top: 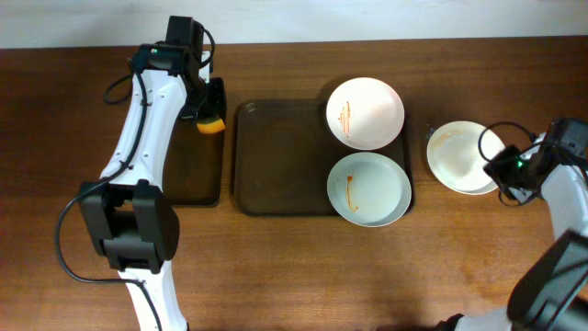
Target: Clean dirty plates on tray and stack at the side
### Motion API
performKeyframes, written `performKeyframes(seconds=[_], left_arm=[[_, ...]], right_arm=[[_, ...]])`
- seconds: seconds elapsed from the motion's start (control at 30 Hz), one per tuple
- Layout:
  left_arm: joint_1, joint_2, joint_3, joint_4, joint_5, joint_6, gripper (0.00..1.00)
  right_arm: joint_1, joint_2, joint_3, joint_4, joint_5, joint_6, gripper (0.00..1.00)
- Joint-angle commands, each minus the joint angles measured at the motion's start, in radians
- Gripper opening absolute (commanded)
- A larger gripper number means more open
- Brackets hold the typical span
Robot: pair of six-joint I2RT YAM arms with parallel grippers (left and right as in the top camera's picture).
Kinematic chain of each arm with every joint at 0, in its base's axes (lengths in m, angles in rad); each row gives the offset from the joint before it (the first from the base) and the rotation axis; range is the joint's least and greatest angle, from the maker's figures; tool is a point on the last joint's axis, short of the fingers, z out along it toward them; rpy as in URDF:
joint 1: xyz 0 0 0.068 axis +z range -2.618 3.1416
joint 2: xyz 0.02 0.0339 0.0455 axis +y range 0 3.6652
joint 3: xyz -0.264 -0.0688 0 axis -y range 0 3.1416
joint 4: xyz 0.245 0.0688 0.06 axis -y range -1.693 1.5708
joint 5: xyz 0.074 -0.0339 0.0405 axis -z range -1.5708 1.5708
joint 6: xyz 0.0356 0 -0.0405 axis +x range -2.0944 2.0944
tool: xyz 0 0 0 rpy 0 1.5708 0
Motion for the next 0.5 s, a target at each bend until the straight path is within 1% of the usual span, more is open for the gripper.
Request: performKeyframes(seconds=[0.0, 0.03, 0.07, 0.1, 0.13, 0.23, 0.47], left_arm=[[-0.005, -0.023, 0.013, 0.007, 0.007, -0.016, 0.00], [-0.005, -0.023, 0.013, 0.007, 0.007, -0.016, 0.00], [-0.005, -0.023, 0.013, 0.008, 0.007, -0.016, 0.00], [-0.005, -0.023, 0.013, 0.008, 0.006, -0.016, 0.00], [-0.007, -0.023, 0.013, 0.008, 0.007, -0.016, 0.00], [-0.007, -0.023, 0.013, 0.008, 0.007, -0.016, 0.00], [-0.007, -0.023, 0.013, 0.011, 0.007, -0.016, 0.00]], right_arm=[[0.173, -0.163, 0.036, -0.023, -0.090, -0.119, 0.66], [0.238, -0.177, 0.036, -0.025, -0.087, -0.118, 0.73], [0.332, -0.173, 0.035, -0.025, -0.082, -0.118, 0.81], [0.388, -0.166, 0.035, -0.025, -0.079, -0.118, 0.83], [0.436, -0.162, 0.035, -0.026, -0.060, -0.117, 1.00], [0.476, -0.163, 0.035, -0.028, -0.053, -0.117, 0.98], [0.476, -0.163, 0.035, -0.028, -0.053, -0.117, 0.98]])
